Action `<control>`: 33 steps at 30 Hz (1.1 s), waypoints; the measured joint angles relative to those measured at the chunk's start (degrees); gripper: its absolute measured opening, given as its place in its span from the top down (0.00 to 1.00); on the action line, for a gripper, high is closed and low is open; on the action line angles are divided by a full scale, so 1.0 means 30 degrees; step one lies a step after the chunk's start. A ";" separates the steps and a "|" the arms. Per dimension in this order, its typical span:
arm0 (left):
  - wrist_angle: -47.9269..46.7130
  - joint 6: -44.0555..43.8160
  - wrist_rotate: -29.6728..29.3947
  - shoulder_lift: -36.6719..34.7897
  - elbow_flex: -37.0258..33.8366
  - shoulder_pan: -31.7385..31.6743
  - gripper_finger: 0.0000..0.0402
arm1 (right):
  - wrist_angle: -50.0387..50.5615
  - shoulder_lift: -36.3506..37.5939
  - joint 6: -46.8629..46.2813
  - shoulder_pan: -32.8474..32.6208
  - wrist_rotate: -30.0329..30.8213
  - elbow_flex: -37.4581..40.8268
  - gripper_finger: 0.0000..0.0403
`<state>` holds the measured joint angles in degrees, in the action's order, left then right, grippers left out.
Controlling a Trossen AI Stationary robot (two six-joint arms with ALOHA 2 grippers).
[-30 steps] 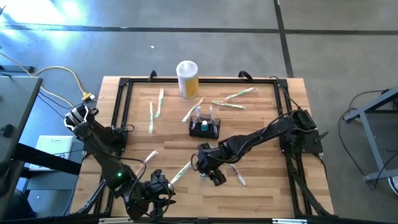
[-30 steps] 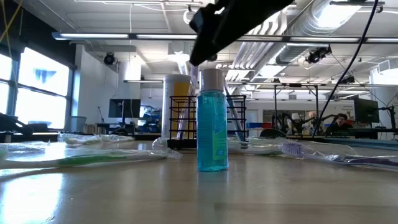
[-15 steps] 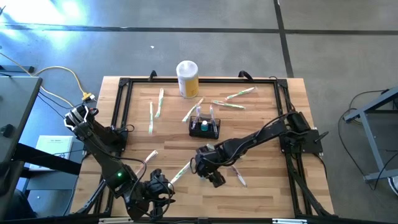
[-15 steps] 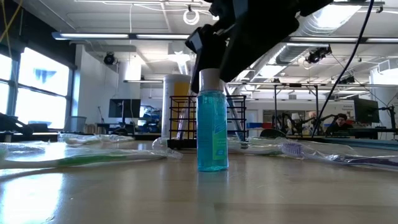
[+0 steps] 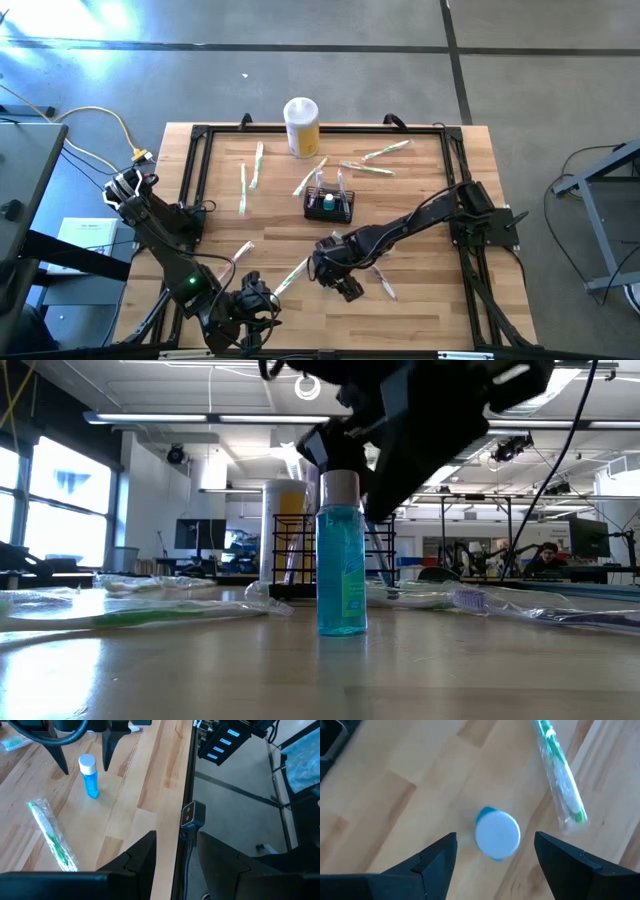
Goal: Pick & Place toothbrushing station
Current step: Put the blue mouthwash into the middle section wire organizer
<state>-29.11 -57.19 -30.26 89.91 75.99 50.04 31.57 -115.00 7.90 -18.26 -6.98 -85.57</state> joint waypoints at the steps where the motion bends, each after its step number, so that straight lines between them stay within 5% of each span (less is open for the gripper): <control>1: -0.0052 0.0000 0.0000 0.0000 0.0000 -0.0007 0.66 | -0.0138 0.0016 0.0004 0.0000 -0.0031 -0.0029 0.36; 33: -0.0397 0.0005 0.0007 0.0000 0.0000 -0.0002 0.66 | -0.0896 -0.0568 0.0984 0.0095 -0.0534 -0.0039 0.36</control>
<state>-30.30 -57.17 -30.24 89.91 75.99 50.03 28.88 -116.71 10.85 -17.98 -8.58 -85.69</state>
